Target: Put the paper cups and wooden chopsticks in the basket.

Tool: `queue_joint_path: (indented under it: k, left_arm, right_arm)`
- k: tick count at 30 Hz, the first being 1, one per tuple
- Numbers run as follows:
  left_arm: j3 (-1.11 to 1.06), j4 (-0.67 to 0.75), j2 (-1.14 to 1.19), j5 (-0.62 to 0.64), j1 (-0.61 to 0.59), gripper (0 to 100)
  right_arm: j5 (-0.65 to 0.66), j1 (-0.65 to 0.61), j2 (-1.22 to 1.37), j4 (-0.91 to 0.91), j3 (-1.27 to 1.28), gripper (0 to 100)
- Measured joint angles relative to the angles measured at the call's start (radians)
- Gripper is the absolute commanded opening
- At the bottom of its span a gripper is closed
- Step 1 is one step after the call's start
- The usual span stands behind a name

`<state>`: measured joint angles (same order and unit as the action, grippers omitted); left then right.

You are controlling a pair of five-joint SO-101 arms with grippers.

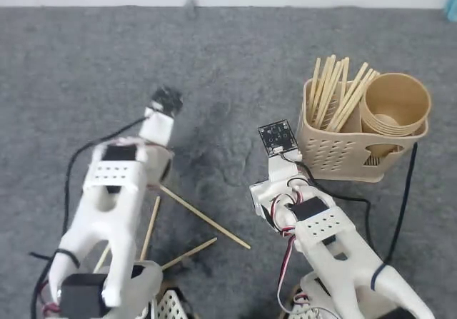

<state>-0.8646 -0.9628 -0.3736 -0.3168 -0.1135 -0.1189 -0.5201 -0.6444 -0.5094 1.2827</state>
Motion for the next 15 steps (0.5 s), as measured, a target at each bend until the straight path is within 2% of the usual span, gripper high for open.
queue_joint_path:
  k: [6, 11, 15]
  left_arm:
    - [0.167, -0.121, 0.0, 0.049, -0.025, 1]
    - [0.215, -0.13, -0.017, 0.149, -0.028, 1]
    - [0.216, -0.13, -0.132, 0.21, -0.023, 1]
  right_arm:
    - [0.0, 0.0, 0.0, 0.0, 0.0, 0.8]
    - [0.0, 0.0, 0.0, 0.0, 0.0, 0.9]
    - [0.0, 0.0, 0.0, 0.0, 0.0, 0.9]
